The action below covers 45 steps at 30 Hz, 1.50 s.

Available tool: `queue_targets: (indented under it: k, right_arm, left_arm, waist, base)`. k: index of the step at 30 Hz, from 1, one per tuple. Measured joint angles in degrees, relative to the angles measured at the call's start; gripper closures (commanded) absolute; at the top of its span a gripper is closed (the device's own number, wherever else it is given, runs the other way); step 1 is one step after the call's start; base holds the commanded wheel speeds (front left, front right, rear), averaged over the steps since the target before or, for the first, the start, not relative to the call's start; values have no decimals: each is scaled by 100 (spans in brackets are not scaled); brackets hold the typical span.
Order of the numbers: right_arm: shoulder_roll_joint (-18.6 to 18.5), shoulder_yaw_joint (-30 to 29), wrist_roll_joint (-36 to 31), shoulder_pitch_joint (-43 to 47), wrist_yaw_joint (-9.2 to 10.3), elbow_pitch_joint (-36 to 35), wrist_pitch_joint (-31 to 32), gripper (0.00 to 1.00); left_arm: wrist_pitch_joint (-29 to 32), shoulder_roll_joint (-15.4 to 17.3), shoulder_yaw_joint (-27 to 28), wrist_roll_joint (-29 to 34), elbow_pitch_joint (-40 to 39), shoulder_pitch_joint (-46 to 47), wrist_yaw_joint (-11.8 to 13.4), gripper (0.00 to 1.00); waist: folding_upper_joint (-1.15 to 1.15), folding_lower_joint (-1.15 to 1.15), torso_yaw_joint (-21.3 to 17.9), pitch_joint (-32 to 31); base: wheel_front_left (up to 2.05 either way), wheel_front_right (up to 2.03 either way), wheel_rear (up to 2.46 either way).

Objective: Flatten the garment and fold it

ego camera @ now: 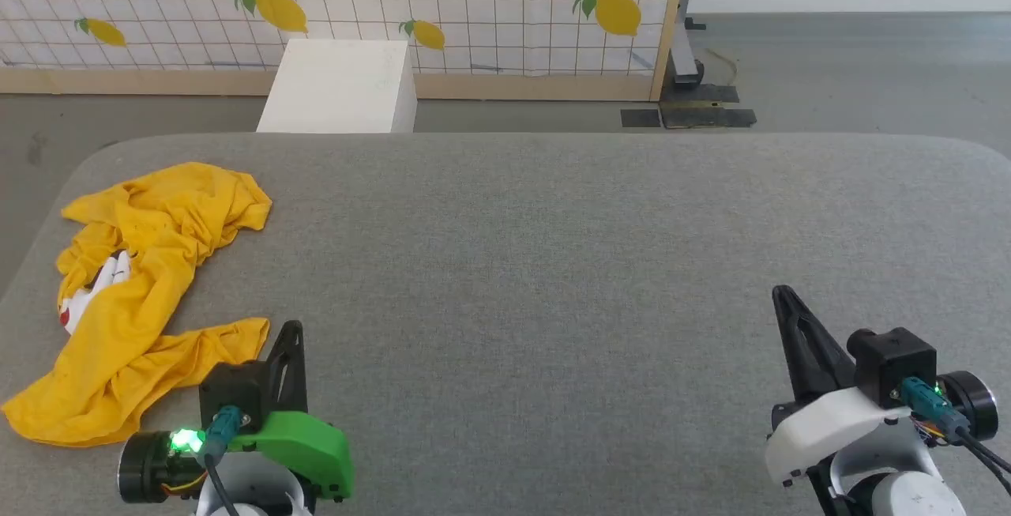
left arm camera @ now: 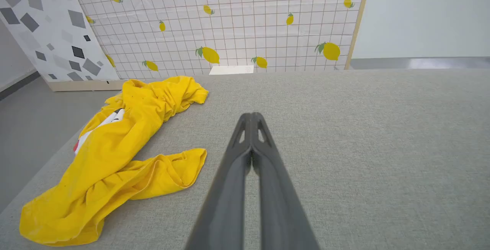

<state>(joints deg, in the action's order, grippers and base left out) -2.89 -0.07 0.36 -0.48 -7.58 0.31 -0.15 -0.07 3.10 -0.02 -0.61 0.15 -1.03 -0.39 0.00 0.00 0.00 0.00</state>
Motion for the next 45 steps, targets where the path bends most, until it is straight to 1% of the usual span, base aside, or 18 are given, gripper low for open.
queue_targets:
  k: [9, 10, 32, 45]
  right_arm:
    - [0, -1, 0, 1, 0, 0, 0, 100]
    - [0, -2, 2, 0, 0, 2, 0, 0]
    - [-1, -120, 178, 0, 0, 151, -169, 0]
    - [-1, -172, 299, 7, 0, 263, -320, 0]
  left_arm:
    - [0, 0, -1, 1, 0, 1, 0, 100]
    - [-1, 0, -2, -3, 0, -4, -1, 0]
    - [-177, 1, -68, -144, 126, -8, 4, 0]
    - [-318, 1, -63, -241, 189, -8, 102, 0]
  waist:
    - [0, 0, 0, 0]
    - [0, 0, 0, 0]
    - [0, 0, 28, 10]
    - [0, 0, 242, -1]
  base:
    - [0, 0, 0]
    - [0, 0, 0]
    - [0, 0, 0]
    - [0, 0, 0]
